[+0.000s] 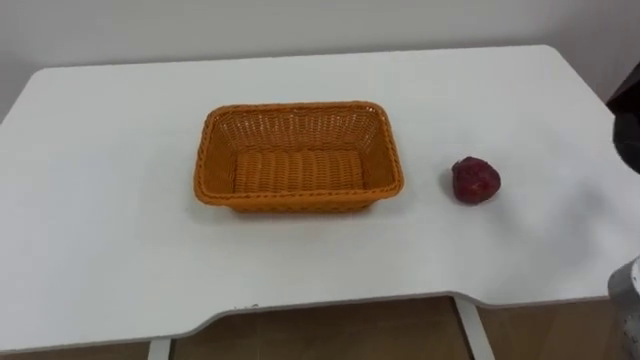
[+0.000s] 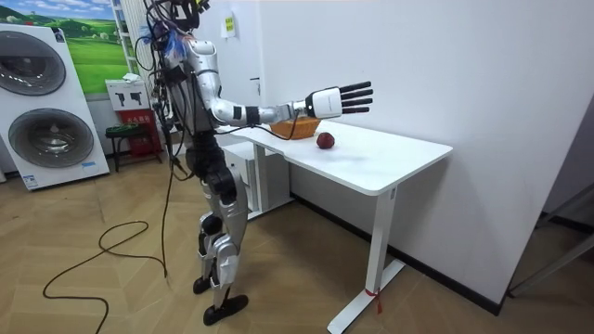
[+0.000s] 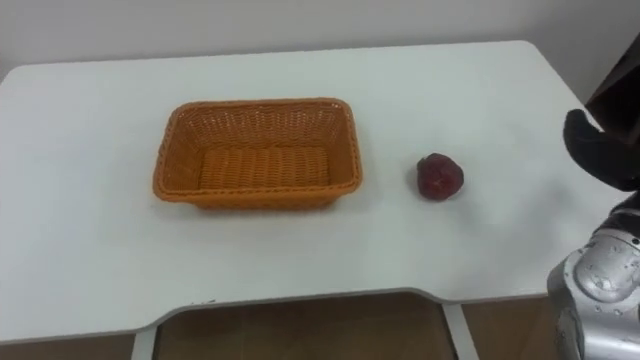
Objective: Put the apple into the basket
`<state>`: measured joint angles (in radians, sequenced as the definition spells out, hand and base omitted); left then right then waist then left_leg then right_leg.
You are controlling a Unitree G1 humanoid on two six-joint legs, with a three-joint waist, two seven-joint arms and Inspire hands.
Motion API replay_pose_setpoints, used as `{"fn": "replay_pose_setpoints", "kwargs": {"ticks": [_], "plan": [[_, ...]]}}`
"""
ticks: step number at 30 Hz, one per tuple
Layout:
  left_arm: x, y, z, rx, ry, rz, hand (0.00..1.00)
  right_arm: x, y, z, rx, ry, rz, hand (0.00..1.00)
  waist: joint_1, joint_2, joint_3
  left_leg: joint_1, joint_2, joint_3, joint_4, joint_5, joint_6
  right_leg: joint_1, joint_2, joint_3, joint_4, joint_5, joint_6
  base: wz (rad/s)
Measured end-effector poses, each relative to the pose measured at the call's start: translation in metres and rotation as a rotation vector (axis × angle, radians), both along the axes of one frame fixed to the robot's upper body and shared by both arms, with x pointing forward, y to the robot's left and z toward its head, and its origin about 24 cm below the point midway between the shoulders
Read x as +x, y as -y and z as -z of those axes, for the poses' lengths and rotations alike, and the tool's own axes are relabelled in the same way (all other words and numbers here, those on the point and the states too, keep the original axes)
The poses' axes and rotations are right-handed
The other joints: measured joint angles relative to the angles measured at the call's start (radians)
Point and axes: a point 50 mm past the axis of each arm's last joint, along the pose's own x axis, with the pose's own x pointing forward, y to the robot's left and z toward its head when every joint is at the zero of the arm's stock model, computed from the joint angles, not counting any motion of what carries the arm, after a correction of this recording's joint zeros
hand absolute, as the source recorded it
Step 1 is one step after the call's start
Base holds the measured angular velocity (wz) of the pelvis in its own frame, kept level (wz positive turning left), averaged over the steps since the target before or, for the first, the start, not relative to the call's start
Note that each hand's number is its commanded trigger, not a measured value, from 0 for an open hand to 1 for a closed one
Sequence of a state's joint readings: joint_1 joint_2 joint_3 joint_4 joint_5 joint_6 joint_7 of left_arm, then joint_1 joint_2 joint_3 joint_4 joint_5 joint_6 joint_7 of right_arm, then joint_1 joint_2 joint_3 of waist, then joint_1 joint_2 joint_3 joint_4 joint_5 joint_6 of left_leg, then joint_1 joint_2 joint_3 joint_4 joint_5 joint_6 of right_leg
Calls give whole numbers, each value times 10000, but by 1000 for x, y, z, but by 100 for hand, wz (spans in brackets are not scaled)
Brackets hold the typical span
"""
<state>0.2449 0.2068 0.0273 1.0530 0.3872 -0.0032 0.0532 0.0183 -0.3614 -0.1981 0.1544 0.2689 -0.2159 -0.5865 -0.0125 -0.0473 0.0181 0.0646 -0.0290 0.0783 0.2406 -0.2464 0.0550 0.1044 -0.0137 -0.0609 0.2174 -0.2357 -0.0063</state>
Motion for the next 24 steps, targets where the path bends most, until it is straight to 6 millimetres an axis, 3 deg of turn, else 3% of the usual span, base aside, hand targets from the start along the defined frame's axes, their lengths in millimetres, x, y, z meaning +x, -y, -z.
{"fn": "replay_pose_setpoints", "kwargs": {"ticks": [8, 24], "plan": [[1, -2, -2, -45, 26, 40, 0, 10, -5, 15, 138, -1097, -1212, 0, 202, -128, -102, -7, -10, -6, -35, 0, 1, 43, -36, -202, -119, 17, 15, 0], [-1, -4, -2, 173, -291, 225, 0, 24, -16, 50, 534, -3295, -3168, 0, 477, -166, -100, 306, -12, -268, -44, 0, 0, 440, -24, -347, -313, 80, -2, 3]]}}
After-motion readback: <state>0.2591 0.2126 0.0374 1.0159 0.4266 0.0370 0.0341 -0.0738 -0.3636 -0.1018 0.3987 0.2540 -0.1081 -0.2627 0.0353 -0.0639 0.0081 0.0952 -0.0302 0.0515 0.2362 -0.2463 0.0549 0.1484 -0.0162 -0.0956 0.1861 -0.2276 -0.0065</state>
